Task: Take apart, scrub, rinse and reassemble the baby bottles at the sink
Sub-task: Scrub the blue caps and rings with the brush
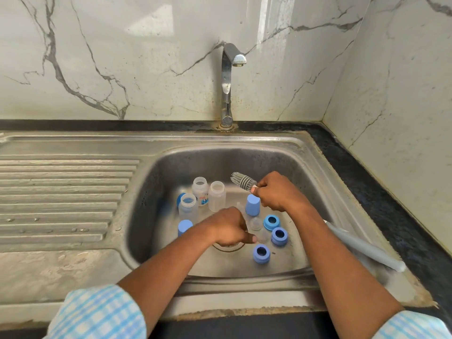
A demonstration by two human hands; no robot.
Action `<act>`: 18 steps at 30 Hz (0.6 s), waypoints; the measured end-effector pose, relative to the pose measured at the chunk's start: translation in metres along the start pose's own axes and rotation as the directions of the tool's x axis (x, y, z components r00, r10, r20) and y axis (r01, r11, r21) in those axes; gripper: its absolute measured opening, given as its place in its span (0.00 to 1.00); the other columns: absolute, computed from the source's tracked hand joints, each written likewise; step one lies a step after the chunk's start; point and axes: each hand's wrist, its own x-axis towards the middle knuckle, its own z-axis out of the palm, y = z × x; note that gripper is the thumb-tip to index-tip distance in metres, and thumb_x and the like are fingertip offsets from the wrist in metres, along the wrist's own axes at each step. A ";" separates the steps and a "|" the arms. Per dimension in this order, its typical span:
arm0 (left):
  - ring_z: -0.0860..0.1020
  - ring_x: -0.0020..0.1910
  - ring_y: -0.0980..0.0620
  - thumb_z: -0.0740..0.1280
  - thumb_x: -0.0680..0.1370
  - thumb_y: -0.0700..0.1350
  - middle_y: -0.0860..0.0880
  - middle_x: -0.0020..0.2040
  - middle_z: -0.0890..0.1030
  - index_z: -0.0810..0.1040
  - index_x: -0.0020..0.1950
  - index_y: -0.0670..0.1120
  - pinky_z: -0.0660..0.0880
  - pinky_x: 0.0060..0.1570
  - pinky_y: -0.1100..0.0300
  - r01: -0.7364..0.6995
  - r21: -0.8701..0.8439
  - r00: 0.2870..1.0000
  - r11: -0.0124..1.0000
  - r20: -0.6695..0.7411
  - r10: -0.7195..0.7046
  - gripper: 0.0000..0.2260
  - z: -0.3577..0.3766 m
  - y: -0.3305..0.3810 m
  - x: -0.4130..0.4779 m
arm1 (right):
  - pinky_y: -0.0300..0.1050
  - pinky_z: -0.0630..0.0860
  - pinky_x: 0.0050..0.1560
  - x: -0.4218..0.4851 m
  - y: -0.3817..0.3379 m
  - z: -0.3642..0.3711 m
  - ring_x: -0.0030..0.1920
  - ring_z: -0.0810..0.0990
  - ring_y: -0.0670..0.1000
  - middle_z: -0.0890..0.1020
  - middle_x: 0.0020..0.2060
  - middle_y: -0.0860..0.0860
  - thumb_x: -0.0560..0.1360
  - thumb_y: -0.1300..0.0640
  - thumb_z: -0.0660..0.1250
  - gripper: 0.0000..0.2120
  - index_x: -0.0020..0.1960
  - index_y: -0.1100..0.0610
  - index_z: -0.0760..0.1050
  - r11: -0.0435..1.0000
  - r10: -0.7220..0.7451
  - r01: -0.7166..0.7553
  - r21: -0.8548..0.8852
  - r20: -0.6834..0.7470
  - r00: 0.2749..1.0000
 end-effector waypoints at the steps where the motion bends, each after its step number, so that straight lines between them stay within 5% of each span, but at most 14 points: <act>1: 0.77 0.36 0.52 0.72 0.76 0.55 0.48 0.38 0.81 0.83 0.45 0.42 0.74 0.39 0.60 0.005 -0.020 0.999 1.000 -0.041 -0.006 0.15 -0.005 -0.008 -0.006 | 0.51 0.79 0.39 -0.001 0.000 0.000 0.34 0.79 0.55 0.83 0.36 0.57 0.76 0.58 0.65 0.08 0.43 0.59 0.80 1.000 0.009 -0.009 -0.016 0.007 1.000; 6: 0.79 0.60 0.48 0.72 0.75 0.55 0.47 0.60 0.83 0.79 0.65 0.46 0.74 0.61 0.56 0.075 -0.035 0.947 0.997 -0.309 -0.082 0.22 -0.025 -0.034 -0.015 | 0.55 0.83 0.45 -0.008 0.001 0.002 0.40 0.84 0.57 0.84 0.39 0.55 0.72 0.64 0.64 0.11 0.51 0.57 0.82 0.993 0.001 -0.003 -0.119 -0.018 1.000; 12: 0.79 0.61 0.47 0.72 0.76 0.53 0.47 0.61 0.82 0.80 0.65 0.48 0.74 0.62 0.54 0.050 -0.068 0.902 0.996 -0.425 -0.074 0.19 -0.032 -0.029 -0.009 | 0.47 0.77 0.47 -0.013 0.012 -0.015 0.49 0.82 0.57 0.83 0.49 0.56 0.74 0.58 0.71 0.10 0.55 0.56 0.81 0.980 0.001 -0.066 -0.185 -0.330 0.944; 18: 0.79 0.60 0.49 0.71 0.77 0.53 0.49 0.59 0.83 0.80 0.65 0.48 0.74 0.60 0.56 0.026 -0.094 0.903 0.995 -0.424 -0.064 0.18 -0.030 -0.027 -0.005 | 0.50 0.78 0.51 0.000 0.046 -0.075 0.53 0.82 0.61 0.83 0.52 0.60 0.75 0.59 0.70 0.12 0.58 0.59 0.81 0.953 0.063 -0.203 -0.225 -0.508 0.859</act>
